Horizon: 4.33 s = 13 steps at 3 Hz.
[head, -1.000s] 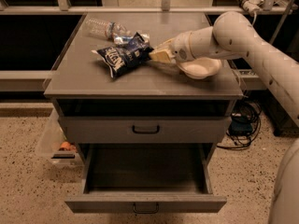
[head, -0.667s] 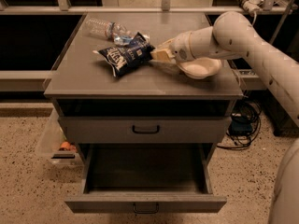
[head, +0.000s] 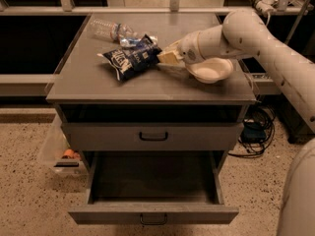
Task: Place blue chip bag into middle drawer
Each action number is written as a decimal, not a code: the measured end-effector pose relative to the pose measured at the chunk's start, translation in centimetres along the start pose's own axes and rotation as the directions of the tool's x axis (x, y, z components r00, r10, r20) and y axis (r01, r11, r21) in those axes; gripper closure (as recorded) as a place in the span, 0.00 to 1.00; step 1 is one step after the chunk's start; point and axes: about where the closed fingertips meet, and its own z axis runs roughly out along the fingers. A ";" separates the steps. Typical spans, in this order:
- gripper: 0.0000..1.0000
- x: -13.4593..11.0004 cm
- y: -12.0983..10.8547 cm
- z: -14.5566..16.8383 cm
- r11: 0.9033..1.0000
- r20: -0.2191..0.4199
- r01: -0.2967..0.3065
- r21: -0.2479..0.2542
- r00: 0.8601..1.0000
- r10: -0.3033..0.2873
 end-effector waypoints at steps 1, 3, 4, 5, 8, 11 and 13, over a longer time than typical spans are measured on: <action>1.00 -2.3 0.7 -1.3 0.999 -0.112 0.046 -0.025 0.993 -0.048; 1.00 -3.6 4.9 -7.8 1.000 -0.233 -0.009 -0.008 0.972 0.007; 1.00 -2.3 8.0 -10.5 0.994 -0.192 -0.107 0.033 0.975 0.111; 1.00 -0.6 11.4 -12.6 0.970 -0.103 -0.231 0.080 0.966 0.239; 1.00 2.2 19.2 -17.7 0.879 -0.032 -0.404 0.253 0.904 0.425; 1.00 7.0 22.9 -18.2 0.798 -0.097 -0.525 0.297 0.815 0.572; 1.00 13.5 25.7 -19.1 0.660 -0.081 -0.655 0.367 0.685 0.724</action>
Offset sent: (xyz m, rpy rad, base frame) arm -0.0844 -0.0319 0.0917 -0.3302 0.1280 -0.0108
